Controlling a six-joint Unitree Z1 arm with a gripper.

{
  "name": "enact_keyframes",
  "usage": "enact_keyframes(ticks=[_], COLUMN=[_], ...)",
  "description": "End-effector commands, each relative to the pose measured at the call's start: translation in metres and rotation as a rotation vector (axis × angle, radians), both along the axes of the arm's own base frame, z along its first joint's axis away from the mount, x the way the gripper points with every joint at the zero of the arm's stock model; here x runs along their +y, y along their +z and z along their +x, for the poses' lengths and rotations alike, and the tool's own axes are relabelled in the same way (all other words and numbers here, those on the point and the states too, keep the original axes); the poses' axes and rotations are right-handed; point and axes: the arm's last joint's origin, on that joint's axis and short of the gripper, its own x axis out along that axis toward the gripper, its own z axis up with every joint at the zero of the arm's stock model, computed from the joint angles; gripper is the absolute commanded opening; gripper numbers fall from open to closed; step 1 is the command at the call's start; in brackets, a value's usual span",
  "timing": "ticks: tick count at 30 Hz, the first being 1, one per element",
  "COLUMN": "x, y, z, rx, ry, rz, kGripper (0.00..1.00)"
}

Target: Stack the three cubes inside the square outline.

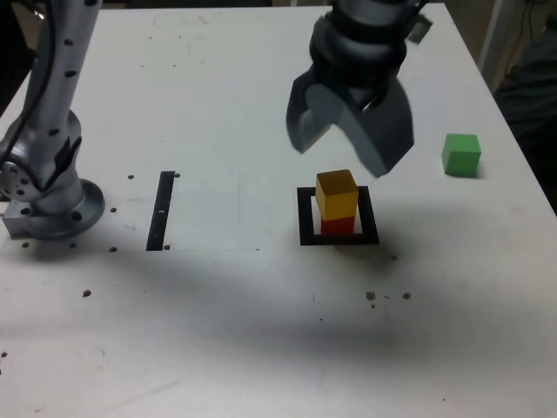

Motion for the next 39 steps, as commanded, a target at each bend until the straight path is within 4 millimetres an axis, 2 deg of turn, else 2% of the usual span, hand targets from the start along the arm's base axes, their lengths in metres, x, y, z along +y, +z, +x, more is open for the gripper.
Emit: enact_keyframes(ticks=[1, 9, 22, 31, 39], x=[0.007, 0.027, 0.058, 0.085, 0.098], y=[0.000, -0.002, -0.025, -0.043, -0.045], z=[0.009, 0.044, 0.093, 0.115, 0.122], rx=[0.006, -0.039, -0.108, -0.138, -0.190], ry=[-0.006, 0.006, 0.084, 0.174, 0.325], rz=[-0.001, -0.028, -0.046, -0.061, -0.066], kGripper=[1.00, 1.00, 1.00, 1.00, 0.99])
